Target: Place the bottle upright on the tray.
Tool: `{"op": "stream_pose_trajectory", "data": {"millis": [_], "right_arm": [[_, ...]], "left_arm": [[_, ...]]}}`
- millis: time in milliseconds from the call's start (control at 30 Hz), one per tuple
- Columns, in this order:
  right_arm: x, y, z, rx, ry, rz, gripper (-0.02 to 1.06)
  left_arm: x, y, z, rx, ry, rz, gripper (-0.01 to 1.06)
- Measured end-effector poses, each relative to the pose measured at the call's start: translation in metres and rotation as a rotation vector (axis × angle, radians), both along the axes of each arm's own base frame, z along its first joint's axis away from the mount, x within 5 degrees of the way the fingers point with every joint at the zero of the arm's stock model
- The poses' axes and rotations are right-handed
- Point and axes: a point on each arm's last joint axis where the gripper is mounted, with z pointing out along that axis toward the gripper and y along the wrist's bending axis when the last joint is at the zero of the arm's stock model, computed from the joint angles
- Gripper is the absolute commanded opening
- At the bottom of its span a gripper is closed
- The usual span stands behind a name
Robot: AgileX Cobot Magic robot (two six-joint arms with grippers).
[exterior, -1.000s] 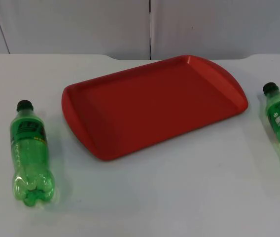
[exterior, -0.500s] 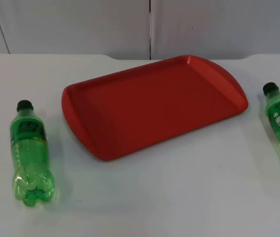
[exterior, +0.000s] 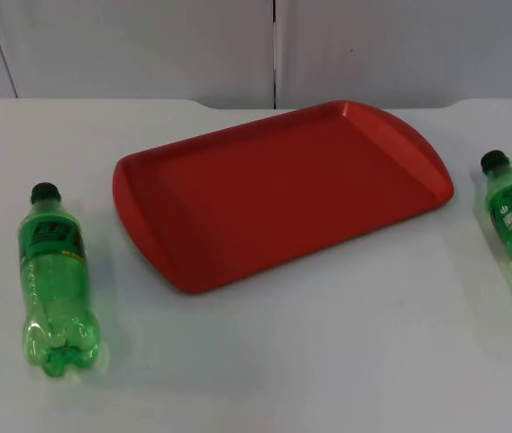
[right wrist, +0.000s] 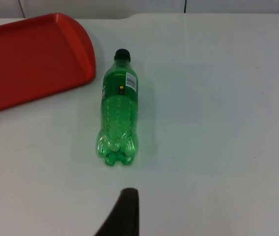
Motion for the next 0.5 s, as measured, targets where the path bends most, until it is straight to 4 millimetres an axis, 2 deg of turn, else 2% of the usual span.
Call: {"op": "stream_pose_trajectory", "data": {"millis": [33,200,400,500], "right_arm": [[0.0,0.0,0.0,0.0,0.0,0.0,0.88],[0.0,0.0,0.0,0.0,0.0,0.0,0.88],[0.0,0.0,0.0,0.0,0.0,0.0,0.88],[0.0,0.0,0.0,0.0,0.0,0.0,0.88]], "left_arm": [[0.0,0.0,0.0,0.0,0.0,0.0,1.05],[0.027,-0.003,-0.014,-0.028,0.071,-0.019,1.05],[0.049,-0.003,-0.027,-0.038,0.11,-0.013,1.05],[0.056,-0.003,-0.031,-0.045,0.118,-0.011,1.05]]}}
